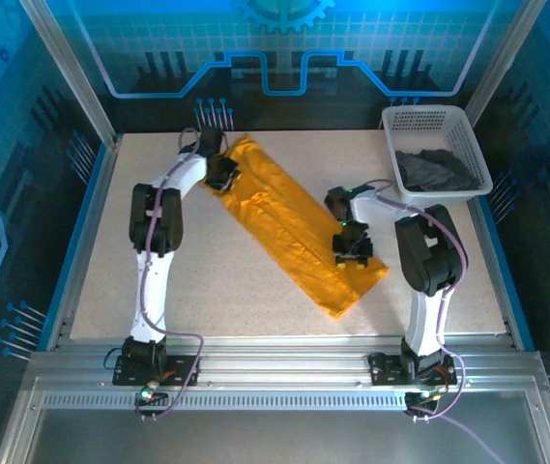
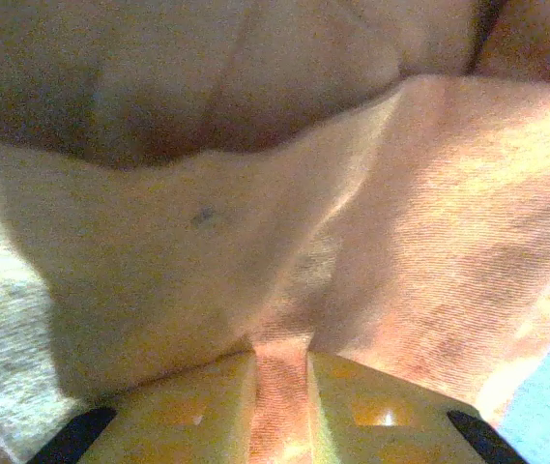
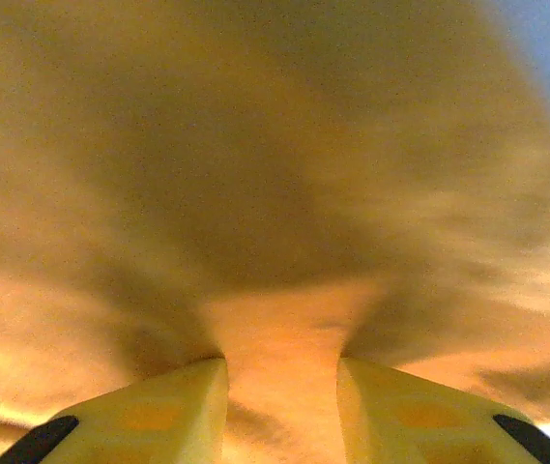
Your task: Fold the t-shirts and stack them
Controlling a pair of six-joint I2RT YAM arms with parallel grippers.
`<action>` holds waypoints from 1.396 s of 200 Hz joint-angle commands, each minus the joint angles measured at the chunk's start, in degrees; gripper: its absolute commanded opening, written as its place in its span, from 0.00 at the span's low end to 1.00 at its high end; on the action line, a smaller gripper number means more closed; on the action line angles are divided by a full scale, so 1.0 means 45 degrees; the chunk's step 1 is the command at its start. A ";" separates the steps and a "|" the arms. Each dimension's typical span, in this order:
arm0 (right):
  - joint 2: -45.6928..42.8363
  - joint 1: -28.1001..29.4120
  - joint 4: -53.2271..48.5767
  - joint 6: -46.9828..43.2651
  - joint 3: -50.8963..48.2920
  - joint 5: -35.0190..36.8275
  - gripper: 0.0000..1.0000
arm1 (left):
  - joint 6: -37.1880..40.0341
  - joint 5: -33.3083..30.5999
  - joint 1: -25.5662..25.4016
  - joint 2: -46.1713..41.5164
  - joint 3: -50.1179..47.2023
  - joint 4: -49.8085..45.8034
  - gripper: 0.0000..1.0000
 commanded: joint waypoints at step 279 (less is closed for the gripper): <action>-0.3916 0.0420 0.2262 0.0109 -0.5704 -0.4407 0.45 | -0.3362 0.3633 -0.7546 -1.1022 -1.6450 0.2455 0.50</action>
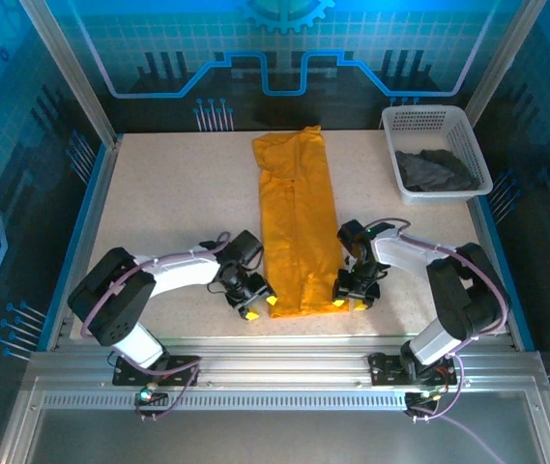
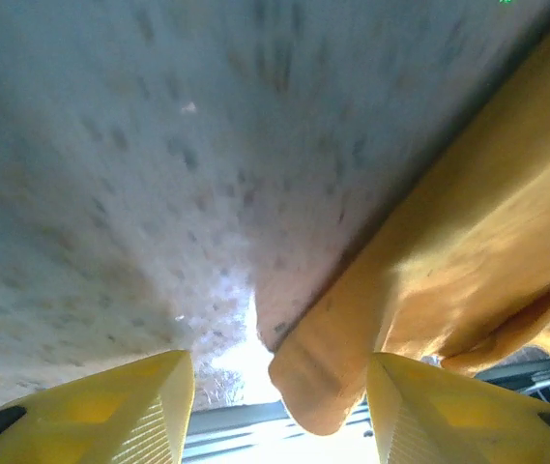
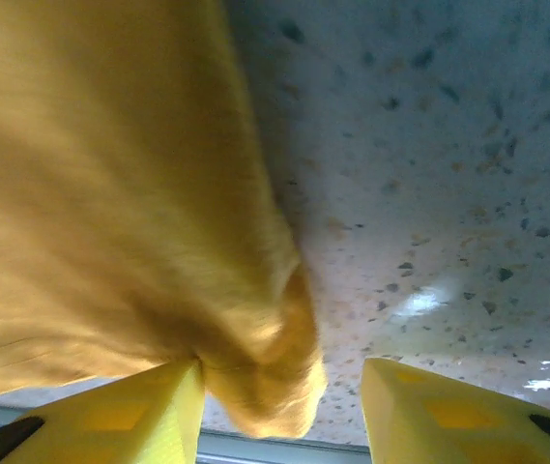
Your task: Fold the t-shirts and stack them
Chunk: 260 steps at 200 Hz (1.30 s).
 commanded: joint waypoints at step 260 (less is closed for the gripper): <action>-0.0170 -0.1279 -0.1846 0.0272 0.5084 -0.1134 0.00 | -0.1425 -0.1235 0.2002 -0.2703 0.1537 0.1530 0.00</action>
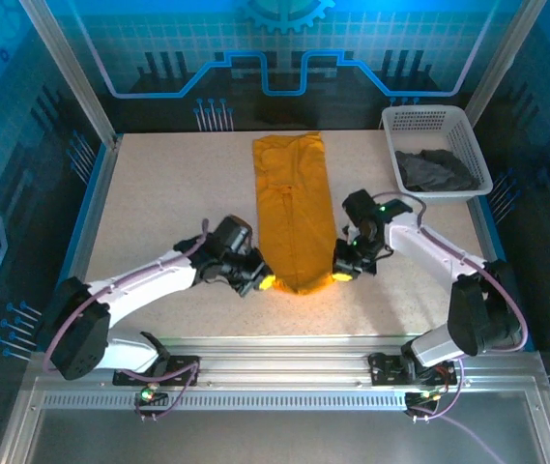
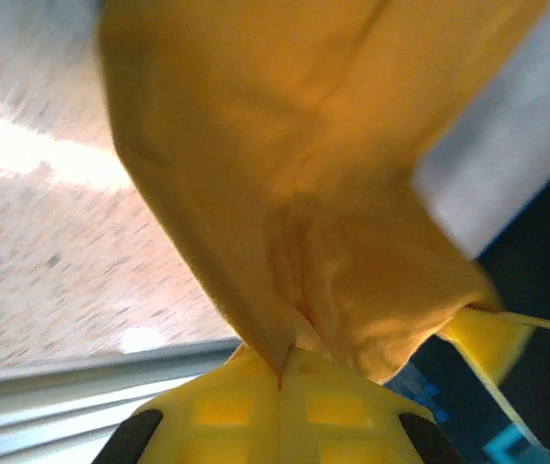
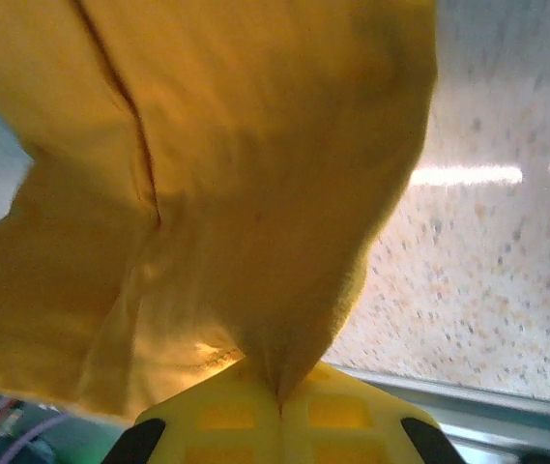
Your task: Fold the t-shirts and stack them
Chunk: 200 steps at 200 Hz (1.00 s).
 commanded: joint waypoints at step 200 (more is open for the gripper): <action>0.5901 -0.2795 0.1318 -0.1184 0.6246 0.0520 0.59 | 0.2090 -0.0640 0.3217 0.4387 0.2835 0.1664 0.48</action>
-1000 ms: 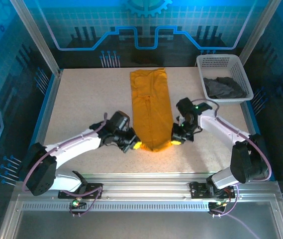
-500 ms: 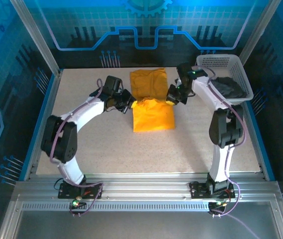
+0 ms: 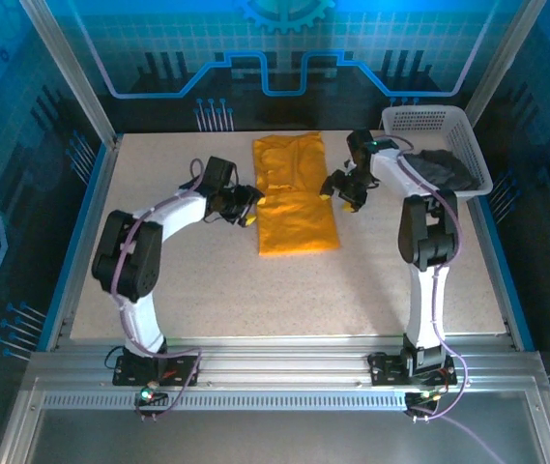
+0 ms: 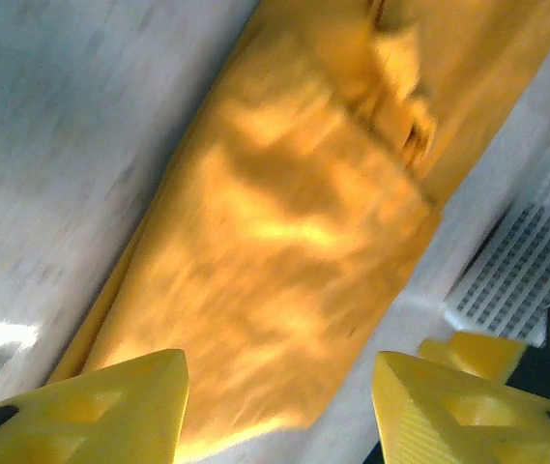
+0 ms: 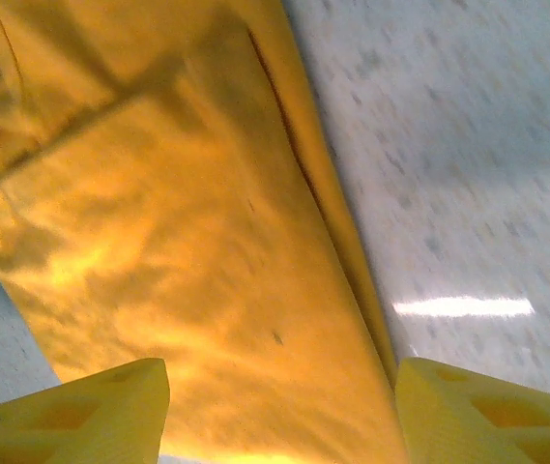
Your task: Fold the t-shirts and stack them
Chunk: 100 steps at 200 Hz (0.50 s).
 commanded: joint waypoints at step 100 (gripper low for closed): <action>-0.2505 0.0421 0.3054 0.1052 -0.6563 -0.1166 0.47 | -0.3882 -0.1131 -0.2133 -0.0787 -0.4140 0.2532 0.40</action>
